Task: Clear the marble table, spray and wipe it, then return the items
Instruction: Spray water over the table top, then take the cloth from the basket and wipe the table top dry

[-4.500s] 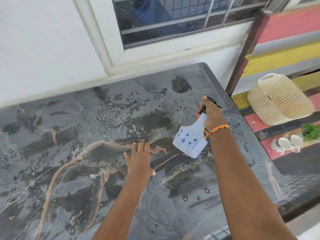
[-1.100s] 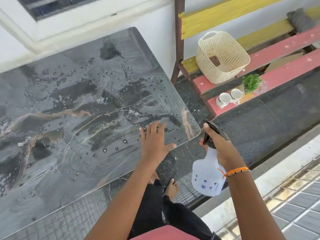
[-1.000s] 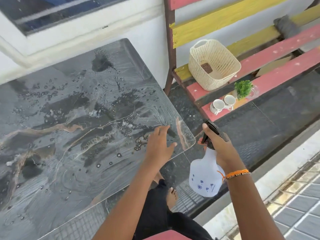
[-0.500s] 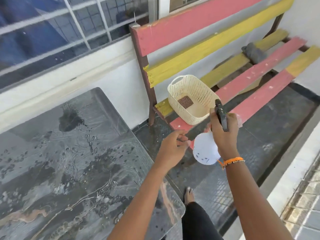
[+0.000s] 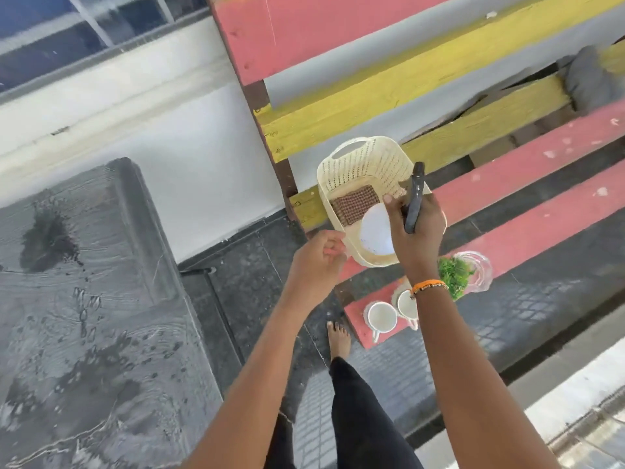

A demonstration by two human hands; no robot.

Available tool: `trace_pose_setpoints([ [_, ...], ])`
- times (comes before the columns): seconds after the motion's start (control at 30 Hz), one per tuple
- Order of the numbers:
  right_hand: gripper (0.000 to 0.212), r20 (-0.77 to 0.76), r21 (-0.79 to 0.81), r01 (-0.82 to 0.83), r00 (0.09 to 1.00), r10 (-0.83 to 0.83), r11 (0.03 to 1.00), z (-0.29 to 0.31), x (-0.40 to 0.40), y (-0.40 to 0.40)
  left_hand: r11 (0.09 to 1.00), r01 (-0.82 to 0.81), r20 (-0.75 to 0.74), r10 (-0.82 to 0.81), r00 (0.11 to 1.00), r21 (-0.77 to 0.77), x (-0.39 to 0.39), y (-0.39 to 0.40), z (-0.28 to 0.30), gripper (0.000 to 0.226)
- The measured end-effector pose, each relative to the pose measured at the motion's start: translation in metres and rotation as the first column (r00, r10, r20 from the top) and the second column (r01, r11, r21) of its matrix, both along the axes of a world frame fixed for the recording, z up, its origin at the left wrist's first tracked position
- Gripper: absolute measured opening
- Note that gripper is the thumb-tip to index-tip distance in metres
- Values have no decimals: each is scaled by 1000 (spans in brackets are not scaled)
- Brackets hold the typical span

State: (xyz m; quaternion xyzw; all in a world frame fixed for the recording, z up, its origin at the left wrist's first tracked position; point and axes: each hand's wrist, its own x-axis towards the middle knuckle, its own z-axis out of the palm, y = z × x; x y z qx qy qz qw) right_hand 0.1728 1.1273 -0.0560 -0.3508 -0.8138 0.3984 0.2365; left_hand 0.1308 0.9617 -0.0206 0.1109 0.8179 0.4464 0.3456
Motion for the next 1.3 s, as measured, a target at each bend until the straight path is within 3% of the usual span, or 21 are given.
trace_pose_setpoints([
  [0.17,19,146,-78,-29,988,41,997,-52,-19,24,997,-53,31,55,998,-54,-16,31,-20,28],
  [0.33,20,320,-150,-67,941,113,986,-96,-28,37,991,-96,76,103,992,-98,-28,51,-37,28],
  [0.63,38,312,-199,-246,902,299,949,-104,-12,39,985,-128,148,144,978,-115,-39,70,-50,25],
  [0.77,52,377,-352,-371,784,493,859,-96,-4,68,983,-144,172,163,972,-116,-43,77,-54,24],
  [0.83,45,395,-375,-372,765,509,849,-95,-11,83,982,-148,172,167,971,-115,-45,78,-55,25],
  [1.0,23,399,-325,-278,826,397,904,-123,-62,113,977,-175,167,194,967,-120,-52,86,-64,25],
  [1.2,57,568,-432,-340,616,545,835,-168,-121,122,975,-187,171,206,964,-121,-57,87,-75,26],
  [1.3,61,658,-474,-300,505,559,828,-178,-136,124,973,-197,172,216,961,-124,-57,85,-77,27],
])
